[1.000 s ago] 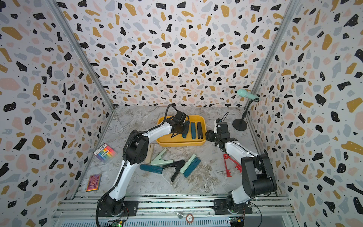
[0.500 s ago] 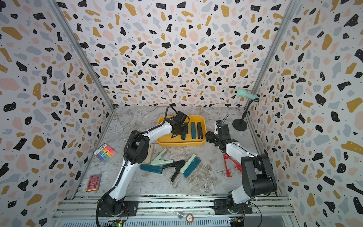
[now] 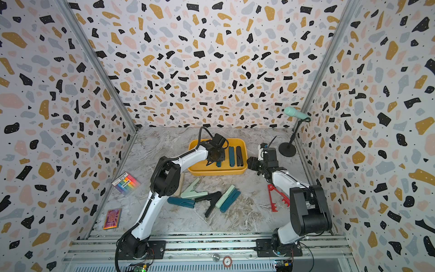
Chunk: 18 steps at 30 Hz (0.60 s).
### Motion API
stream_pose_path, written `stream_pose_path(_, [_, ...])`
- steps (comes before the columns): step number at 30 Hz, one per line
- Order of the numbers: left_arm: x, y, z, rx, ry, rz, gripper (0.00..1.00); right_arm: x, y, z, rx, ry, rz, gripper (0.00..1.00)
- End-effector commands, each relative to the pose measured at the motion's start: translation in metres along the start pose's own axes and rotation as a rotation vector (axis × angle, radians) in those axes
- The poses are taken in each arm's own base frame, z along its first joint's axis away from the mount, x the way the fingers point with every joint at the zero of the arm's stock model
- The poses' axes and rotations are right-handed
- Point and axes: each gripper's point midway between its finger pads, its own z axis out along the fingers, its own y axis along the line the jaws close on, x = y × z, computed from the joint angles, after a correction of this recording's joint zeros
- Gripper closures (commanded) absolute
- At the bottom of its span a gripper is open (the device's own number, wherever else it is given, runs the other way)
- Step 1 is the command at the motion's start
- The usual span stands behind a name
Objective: Put the pruning pliers into the storage box
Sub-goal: Place the pruning pliers in the storage box.
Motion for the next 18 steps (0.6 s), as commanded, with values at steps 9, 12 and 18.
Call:
stream_pose_path(9, [0.008,0.07,-0.003,-0.265,0.049,0.068,0.76,0.001,-0.007,0.002,0.0,0.009,-0.004,0.34])
stream_pose_path(12, [0.009,0.064,0.001,-0.231,0.051,0.055,0.73,0.002,-0.007,0.004,0.001,0.016,-0.002,0.34])
stream_pose_path(18, [0.009,0.057,0.005,-0.198,0.057,0.055,0.64,0.002,-0.01,0.003,0.013,0.019,-0.004,0.34])
